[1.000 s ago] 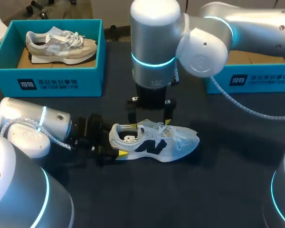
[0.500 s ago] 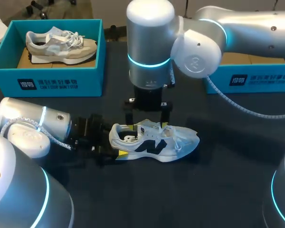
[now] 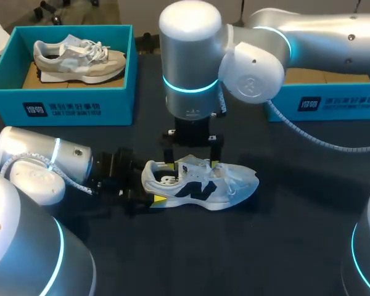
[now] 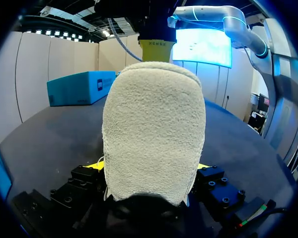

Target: Take the shoe out of the shoebox, open the shoe tongue, remove and reinsert the insole, then place the shoe into the shoebox

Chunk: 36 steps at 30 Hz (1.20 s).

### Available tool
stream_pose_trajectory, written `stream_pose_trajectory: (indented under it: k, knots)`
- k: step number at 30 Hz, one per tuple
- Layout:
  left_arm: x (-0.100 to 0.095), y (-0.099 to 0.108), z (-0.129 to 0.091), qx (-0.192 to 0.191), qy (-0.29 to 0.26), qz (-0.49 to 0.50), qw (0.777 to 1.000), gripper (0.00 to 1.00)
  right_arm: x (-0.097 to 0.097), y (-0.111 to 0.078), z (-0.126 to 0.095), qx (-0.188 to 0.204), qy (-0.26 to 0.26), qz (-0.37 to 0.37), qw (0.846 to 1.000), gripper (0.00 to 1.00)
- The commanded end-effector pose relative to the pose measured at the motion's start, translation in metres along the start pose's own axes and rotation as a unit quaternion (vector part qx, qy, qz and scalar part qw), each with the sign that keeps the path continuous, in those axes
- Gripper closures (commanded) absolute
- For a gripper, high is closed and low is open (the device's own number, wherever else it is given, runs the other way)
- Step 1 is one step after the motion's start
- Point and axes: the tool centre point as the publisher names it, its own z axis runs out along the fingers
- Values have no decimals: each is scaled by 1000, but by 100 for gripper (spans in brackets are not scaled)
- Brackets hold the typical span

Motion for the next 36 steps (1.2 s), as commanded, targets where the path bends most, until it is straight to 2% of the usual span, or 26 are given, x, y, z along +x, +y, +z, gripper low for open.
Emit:
stream_pose_trajectory:
  k: [1, 13, 21, 36]
  knots:
    - [-5, 5, 1, -1, 0, 0, 1000, 100, 13, 0, 0, -2, -29, 12, 1000, 0]
    - [-5, 5, 1, -1, 0, 0, 1000, 100, 21, 3, 17, 2, -81, 58, 995, 0]
    - [-5, 5, 1, -1, 0, 0, 1000, 100, 17, -4, 28, 8, -103, 84, 991, 0]
    - [-5, 5, 1, -1, 0, 0, 1000, 100, 6, -9, 38, 0, -169, 57, 984, 0]
